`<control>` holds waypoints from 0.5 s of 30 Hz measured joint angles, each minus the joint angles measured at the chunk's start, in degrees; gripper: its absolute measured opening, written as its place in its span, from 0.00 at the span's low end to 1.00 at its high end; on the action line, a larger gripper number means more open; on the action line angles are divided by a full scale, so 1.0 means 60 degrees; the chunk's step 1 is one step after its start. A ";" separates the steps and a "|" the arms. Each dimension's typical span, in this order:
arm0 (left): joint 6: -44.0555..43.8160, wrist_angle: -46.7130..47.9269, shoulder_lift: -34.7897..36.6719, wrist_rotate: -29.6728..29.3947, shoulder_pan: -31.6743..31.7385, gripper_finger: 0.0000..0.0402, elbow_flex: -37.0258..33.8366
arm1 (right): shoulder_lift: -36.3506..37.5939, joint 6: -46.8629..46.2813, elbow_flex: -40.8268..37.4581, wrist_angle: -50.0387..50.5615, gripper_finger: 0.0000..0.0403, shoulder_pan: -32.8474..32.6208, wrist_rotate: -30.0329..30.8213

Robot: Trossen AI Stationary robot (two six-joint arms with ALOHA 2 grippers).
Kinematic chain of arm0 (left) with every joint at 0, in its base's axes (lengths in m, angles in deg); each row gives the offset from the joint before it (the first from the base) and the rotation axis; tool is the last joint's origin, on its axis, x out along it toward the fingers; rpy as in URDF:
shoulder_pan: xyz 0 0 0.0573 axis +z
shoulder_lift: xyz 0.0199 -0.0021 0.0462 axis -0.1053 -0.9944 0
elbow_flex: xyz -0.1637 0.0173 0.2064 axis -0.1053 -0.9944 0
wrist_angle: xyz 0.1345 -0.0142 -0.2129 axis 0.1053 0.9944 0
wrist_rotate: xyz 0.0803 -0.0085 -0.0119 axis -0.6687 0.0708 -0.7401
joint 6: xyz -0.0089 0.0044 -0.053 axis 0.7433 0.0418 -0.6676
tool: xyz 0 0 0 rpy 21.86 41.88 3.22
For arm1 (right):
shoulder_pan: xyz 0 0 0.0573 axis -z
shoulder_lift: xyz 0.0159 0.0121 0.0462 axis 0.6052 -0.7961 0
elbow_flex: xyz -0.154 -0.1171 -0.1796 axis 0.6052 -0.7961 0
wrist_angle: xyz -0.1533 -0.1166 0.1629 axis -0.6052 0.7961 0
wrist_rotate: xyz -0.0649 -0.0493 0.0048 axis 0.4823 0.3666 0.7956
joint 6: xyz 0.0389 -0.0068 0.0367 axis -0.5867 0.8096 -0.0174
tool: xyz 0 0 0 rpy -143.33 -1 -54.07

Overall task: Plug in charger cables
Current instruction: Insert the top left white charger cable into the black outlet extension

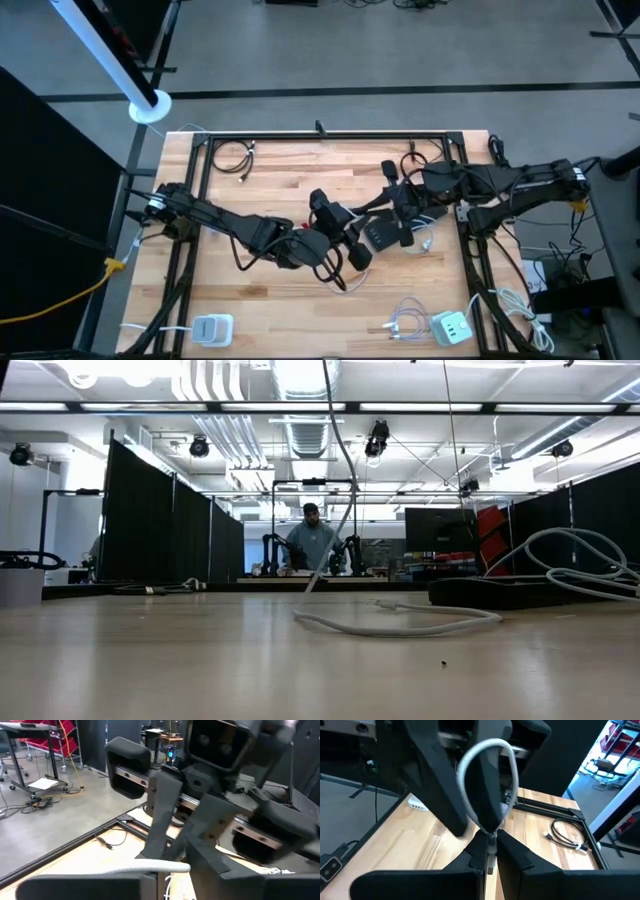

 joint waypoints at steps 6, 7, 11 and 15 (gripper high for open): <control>-0.0266 0.0038 -0.0032 0.0673 -0.0133 0.24 0.0000 | 0.0954 -0.0003 -0.1505 -0.0561 0.03 0.0614 -0.0569; -0.0392 0.0036 -0.0058 0.0730 -0.0142 0.25 0.0000 | 0.1129 -0.0006 -0.1847 -0.0687 0.03 0.0730 -0.0791; -0.0803 0.0023 -0.0276 0.0761 -0.0195 0.28 0.0000 | 0.1770 -0.0009 -0.3308 -0.1151 0.03 0.1085 -0.1624; -0.1344 -0.0018 -0.0604 0.0772 -0.0206 0.29 0.0000 | 0.2104 0.0107 -0.4719 -0.1366 0.03 0.1206 -0.2295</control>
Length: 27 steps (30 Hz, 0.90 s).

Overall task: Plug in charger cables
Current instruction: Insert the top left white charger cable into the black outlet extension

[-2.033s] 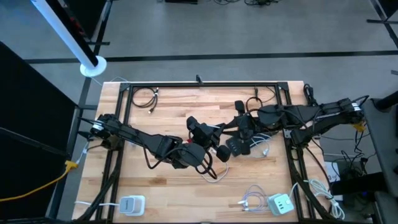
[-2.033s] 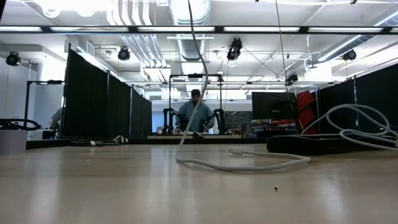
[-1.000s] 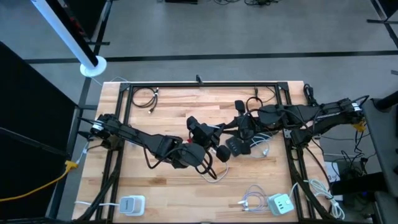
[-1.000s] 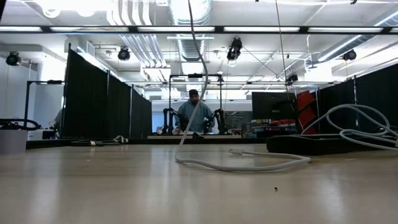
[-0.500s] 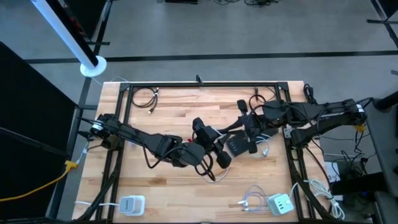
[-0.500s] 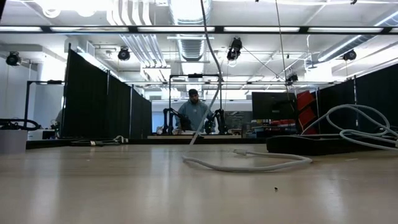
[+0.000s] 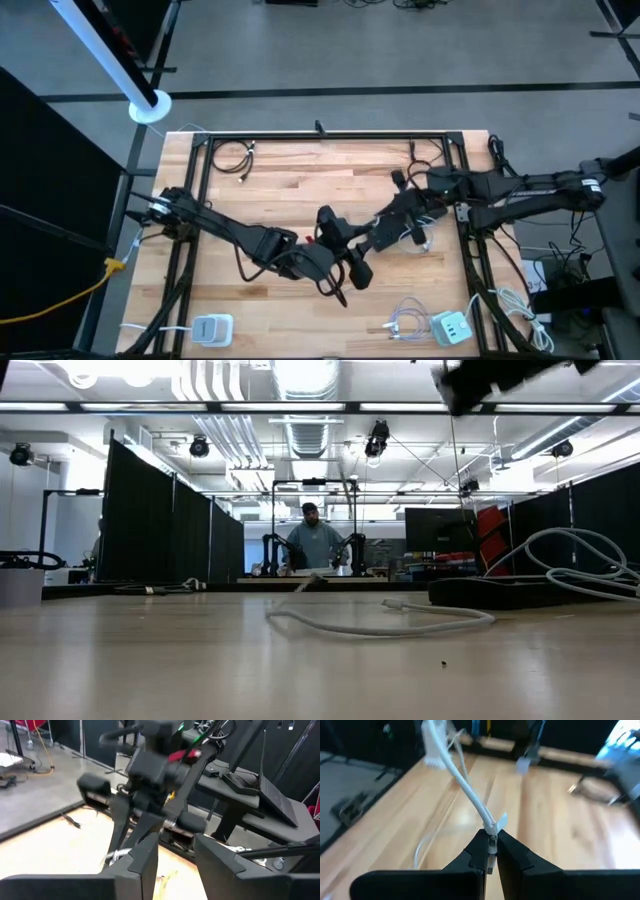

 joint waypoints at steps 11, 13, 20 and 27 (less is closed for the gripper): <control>-0.1055 -0.0382 -0.0829 0.0213 0.0018 0.26 -0.0004 | -0.0385 0.0771 -0.2595 -0.2310 0.03 0.0031 -0.1463; -0.1185 -0.0410 -0.0833 0.0232 0.0015 0.27 -0.0004 | -0.0610 0.0763 -0.2905 -0.2931 0.03 0.0141 -0.1605; -0.1256 -0.0613 -0.0828 0.0245 0.0003 0.28 -0.0004 | -0.1828 0.0731 -0.3763 -0.4437 0.03 0.0704 -0.2075; -0.1409 -0.0674 -0.0824 0.0252 -0.0022 0.26 -0.0004 | -0.2822 0.1080 -0.3976 -0.5418 0.03 0.0953 -0.2086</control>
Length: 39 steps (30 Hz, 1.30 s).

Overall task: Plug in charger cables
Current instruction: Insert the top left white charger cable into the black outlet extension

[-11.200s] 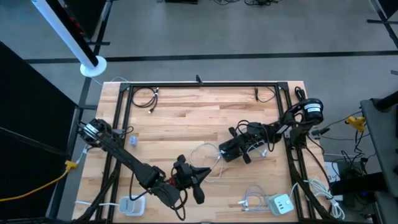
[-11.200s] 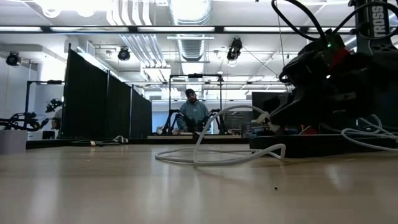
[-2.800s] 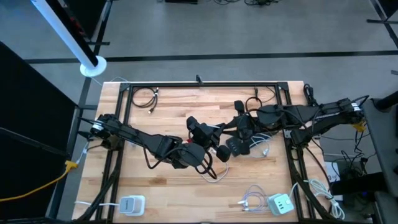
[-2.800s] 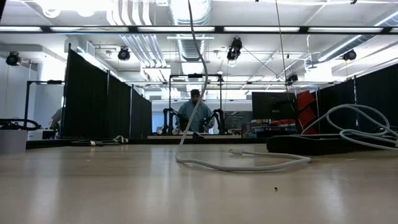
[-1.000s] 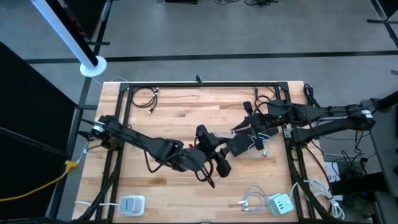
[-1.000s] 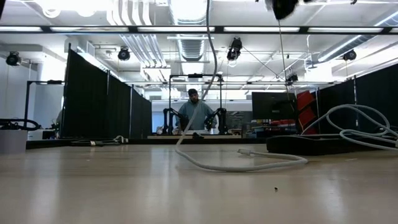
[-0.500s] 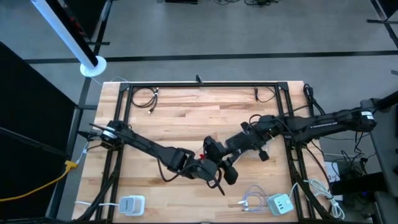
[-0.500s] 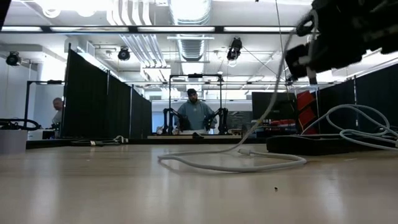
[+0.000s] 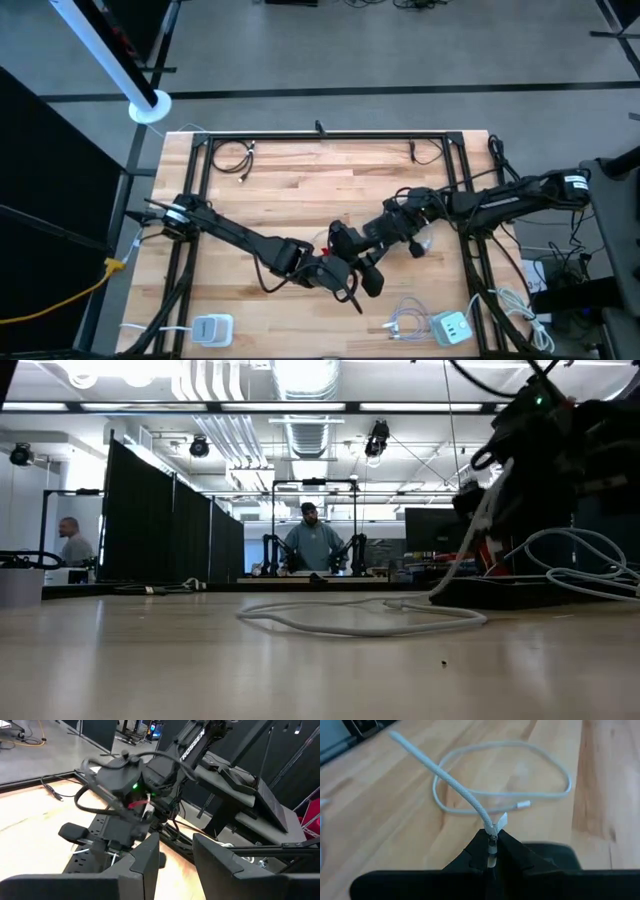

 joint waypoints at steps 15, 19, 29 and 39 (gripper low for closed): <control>-0.0298 0.0085 0.0015 0.0007 0.0003 0.26 0.0000 | -0.1044 0.0527 0.0022 -0.0924 0.03 0.0565 -0.0417; -0.0353 0.0099 0.0015 0.0004 0.0003 0.26 0.0000 | -0.0966 0.0521 0.0022 -0.0796 0.03 0.0789 -0.0493; -0.0353 0.0209 0.0018 0.0000 0.0007 0.25 0.0000 | -0.0978 0.0671 0.0007 -0.0686 0.03 0.0809 -0.1161; -0.0364 0.0214 0.0018 -0.0004 0.0018 0.25 0.0000 | -0.0978 0.0904 0.0007 -0.0726 0.03 0.0827 -0.1144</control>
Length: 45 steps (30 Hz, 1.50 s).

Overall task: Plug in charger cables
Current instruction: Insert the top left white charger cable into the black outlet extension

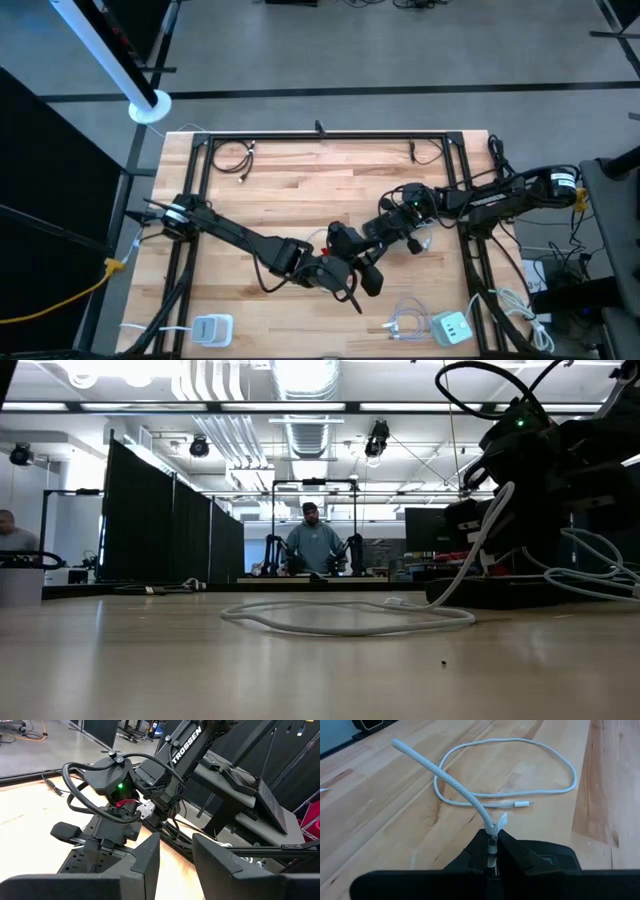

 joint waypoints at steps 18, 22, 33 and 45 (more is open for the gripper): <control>0.0004 0.0005 0.0000 -0.0042 0.0018 0.25 0.0000 | -0.0919 -0.0295 0.0033 -0.0848 0.03 0.0251 -0.0516; -0.0093 0.0014 0.0000 -0.0040 0.0018 0.25 0.0000 | -0.1192 -0.0412 0.0036 -0.1027 0.03 0.0258 -0.0608; -0.0135 0.0040 0.0002 -0.0040 0.0029 0.25 0.0000 | -0.0558 -0.0501 0.0001 -0.0495 0.03 0.0251 -0.0510; -0.0142 0.0039 0.0004 -0.0040 0.0029 0.25 0.0000 | -0.0543 -0.0521 0.0011 -0.0316 0.03 0.0251 -0.0557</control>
